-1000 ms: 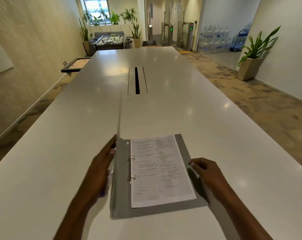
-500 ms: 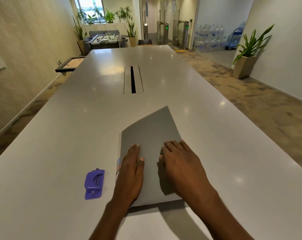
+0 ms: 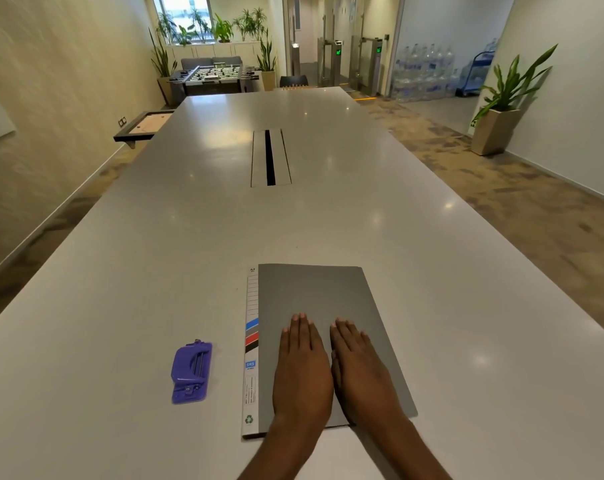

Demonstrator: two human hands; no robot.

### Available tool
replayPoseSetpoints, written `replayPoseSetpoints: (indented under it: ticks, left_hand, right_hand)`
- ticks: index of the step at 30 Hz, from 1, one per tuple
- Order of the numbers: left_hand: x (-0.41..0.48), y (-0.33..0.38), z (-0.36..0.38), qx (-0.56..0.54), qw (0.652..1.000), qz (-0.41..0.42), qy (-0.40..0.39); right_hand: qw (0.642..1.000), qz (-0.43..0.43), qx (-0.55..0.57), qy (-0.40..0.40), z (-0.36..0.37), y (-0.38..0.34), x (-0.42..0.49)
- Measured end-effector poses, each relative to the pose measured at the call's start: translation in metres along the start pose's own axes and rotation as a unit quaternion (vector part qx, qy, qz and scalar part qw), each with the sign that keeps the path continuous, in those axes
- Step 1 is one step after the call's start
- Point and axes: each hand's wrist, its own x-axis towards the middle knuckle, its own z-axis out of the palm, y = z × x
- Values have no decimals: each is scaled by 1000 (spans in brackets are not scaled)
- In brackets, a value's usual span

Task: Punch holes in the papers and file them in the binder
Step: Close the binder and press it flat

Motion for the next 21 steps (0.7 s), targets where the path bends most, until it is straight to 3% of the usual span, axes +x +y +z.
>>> replayPoseSetpoints:
  ticks: [3,8,12,14,16,21]
  left_hand:
    - [-3,-7,12,22,998,-29,-52]
    - [5,-21,21,56,996,20,-71]
    - [16,-28,14,86,996,9,-28]
    - [28,-33,11,98,994,16,36]
    - [38,-34,3,99,995,-5,-16]
    - [67,-38,-7,137,990,-10,-9]
  right_hand:
    - [1000,4,-1,-21,8,-1,-3]
    - [1000,-1,-7,-29,15,-5,6]
    - [999,-14,-27,-9,25,-6,22]
    - [999,-24,-30,-14,29,-9,33]
    - [999,-30,-33,-25,33,-10,45]
    - [997,-64,-33,-29,30,-16,76]
